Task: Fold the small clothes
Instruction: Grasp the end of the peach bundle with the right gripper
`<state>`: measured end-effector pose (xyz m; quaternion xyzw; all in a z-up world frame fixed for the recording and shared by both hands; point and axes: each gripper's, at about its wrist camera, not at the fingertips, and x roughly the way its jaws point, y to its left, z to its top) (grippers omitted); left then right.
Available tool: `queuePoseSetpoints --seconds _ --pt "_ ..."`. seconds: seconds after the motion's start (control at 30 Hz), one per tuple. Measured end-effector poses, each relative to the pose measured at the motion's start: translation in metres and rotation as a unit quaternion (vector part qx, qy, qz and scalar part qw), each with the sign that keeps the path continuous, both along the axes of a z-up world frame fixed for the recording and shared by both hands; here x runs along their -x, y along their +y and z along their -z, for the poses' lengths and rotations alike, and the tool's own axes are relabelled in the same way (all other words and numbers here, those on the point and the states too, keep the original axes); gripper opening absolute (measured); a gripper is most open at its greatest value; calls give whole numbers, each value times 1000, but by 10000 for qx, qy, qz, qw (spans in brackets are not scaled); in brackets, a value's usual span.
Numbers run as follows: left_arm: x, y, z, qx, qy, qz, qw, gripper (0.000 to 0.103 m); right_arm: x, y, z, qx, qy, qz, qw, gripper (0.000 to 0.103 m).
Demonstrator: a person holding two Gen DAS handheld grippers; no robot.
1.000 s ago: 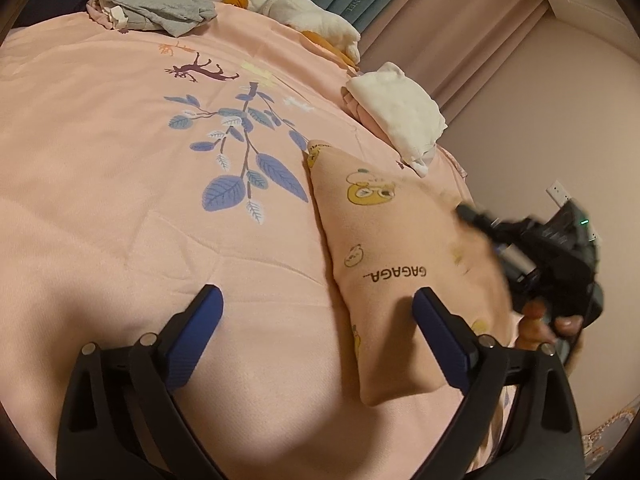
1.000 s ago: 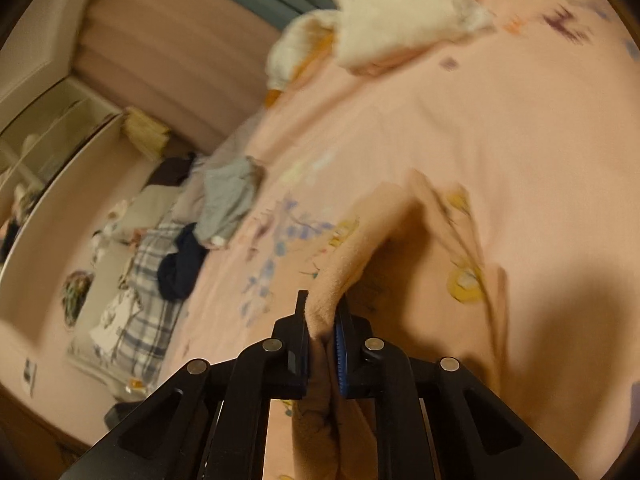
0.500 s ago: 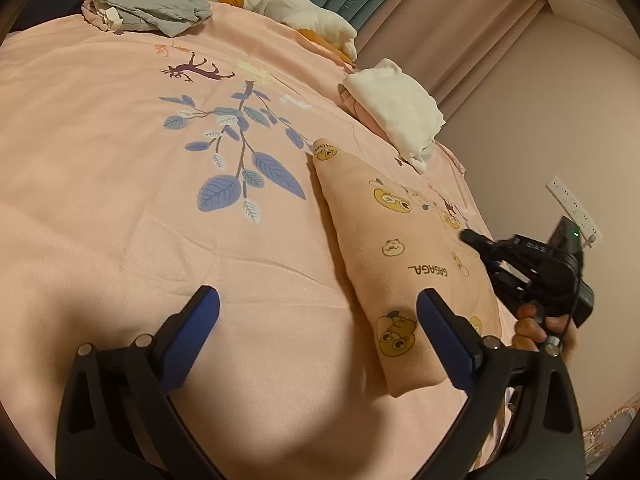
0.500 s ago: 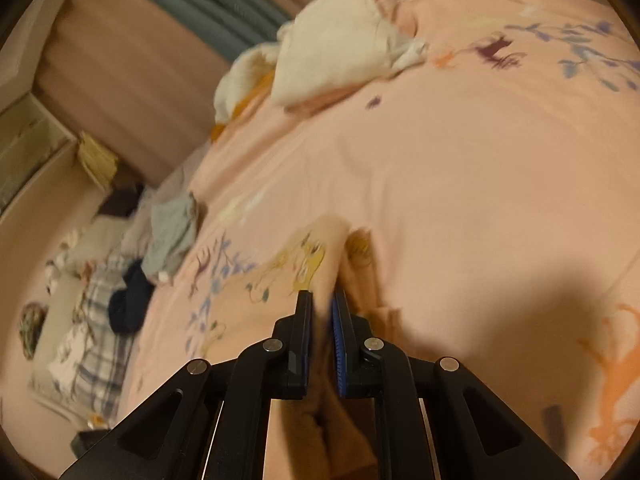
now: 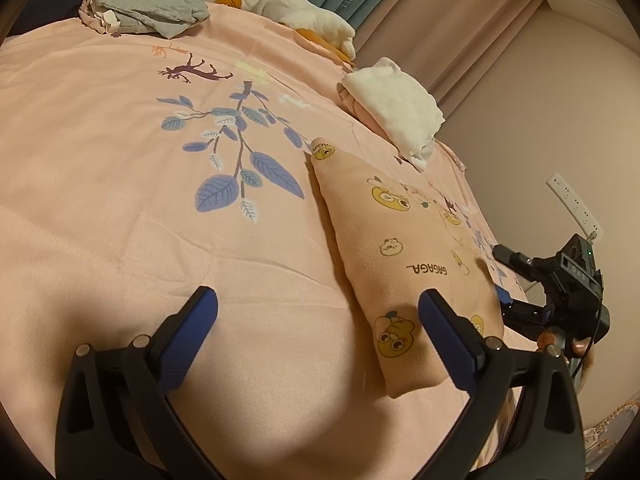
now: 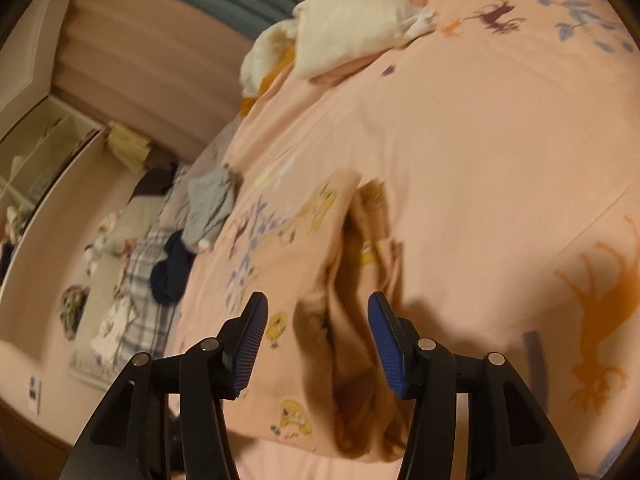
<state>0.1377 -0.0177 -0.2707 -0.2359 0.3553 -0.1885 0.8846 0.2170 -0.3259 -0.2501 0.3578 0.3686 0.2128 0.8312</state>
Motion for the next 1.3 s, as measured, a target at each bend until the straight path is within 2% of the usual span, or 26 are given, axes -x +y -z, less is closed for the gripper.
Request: queuePoseSetpoints --seconds 0.13,0.2,0.27,0.3,0.33,0.37,0.5,0.57,0.7,0.8,0.87,0.93,0.97,1.1,1.23,1.3 --pt "0 0 0 0 -1 1 10000 101 -3 16 3 329 107 -247 9991 53" --pt "0 -1 0 -1 -1 -3 10000 101 -7 22 9 604 331 -202 9974 53" --pt "0 -1 0 -2 -3 -3 10000 101 -4 24 9 575 224 -192 9979 50" --pt "0 -1 0 -3 -1 -4 10000 101 -2 25 7 628 127 -218 9977 43" --pt "0 -1 0 -4 -1 -4 10000 101 0 27 5 680 48 -276 9973 22" --pt "0 -1 0 -6 0 -4 10000 101 2 28 5 600 -6 -398 9974 18" --pt "0 -1 0 3 -4 -5 10000 101 7 19 3 -50 -91 -294 9995 16" --pt "0 -1 0 5 -8 3 10000 101 11 13 -1 -216 -130 -230 9994 16" --pt "0 -1 0 -3 -7 4 10000 101 18 8 -7 123 -112 -14 9999 16" --pt "0 -1 0 0 -12 3 10000 101 15 2 1 189 139 109 9997 16" --pt "0 -1 0 -3 -11 3 10000 101 13 3 4 425 390 160 9982 16" --pt "0 -1 0 -4 -11 3 10000 101 13 4 2 664 627 353 9952 26" --pt "0 -1 0 -7 -12 3 10000 101 15 3 0 760 654 474 9938 34" --pt "0 -2 0 -13 -11 3 10000 101 32 9 -26 1233 116 772 9893 34" --pt "0 -1 -1 -33 -18 9 10000 101 43 17 -44 947 -688 565 9915 33" --pt "0 -1 -1 -34 -20 10 10000 101 37 24 -40 1018 -547 405 9925 33"
